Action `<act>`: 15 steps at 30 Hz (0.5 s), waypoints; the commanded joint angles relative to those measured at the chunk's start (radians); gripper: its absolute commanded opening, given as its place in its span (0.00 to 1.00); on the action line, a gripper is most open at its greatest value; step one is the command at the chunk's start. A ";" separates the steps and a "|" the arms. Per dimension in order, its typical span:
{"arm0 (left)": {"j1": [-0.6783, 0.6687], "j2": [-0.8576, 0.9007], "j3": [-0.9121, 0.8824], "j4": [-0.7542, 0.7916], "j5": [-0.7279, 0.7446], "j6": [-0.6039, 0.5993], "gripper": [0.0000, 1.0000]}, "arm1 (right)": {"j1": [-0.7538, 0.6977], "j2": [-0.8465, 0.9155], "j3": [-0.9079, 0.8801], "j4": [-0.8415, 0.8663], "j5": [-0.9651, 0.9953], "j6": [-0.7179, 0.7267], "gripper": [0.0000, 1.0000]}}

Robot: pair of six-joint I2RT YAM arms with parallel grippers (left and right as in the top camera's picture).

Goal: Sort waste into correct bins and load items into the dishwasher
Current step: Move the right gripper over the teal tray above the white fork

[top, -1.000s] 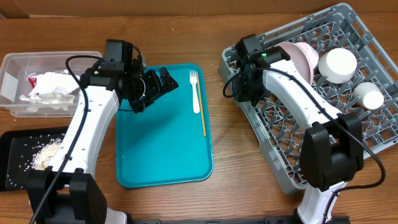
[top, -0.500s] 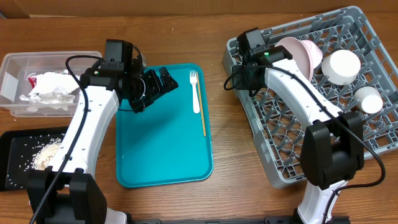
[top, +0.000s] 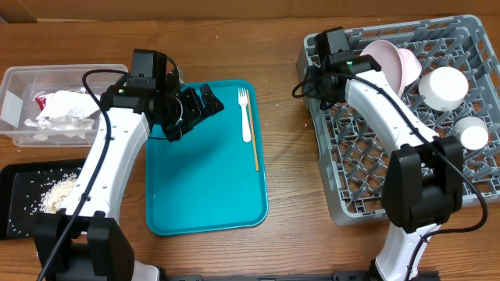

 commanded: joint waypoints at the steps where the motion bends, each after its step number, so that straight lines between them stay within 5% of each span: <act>1: -0.004 0.001 0.006 -0.002 -0.002 0.019 1.00 | -0.018 -0.014 0.002 0.015 0.060 0.165 0.16; 8: -0.004 0.001 0.006 -0.006 -0.002 0.019 1.00 | -0.014 -0.014 0.002 0.016 0.056 0.169 0.22; 15: -0.004 0.001 0.006 -0.006 -0.002 0.019 1.00 | -0.014 -0.014 0.103 -0.084 0.055 0.160 0.54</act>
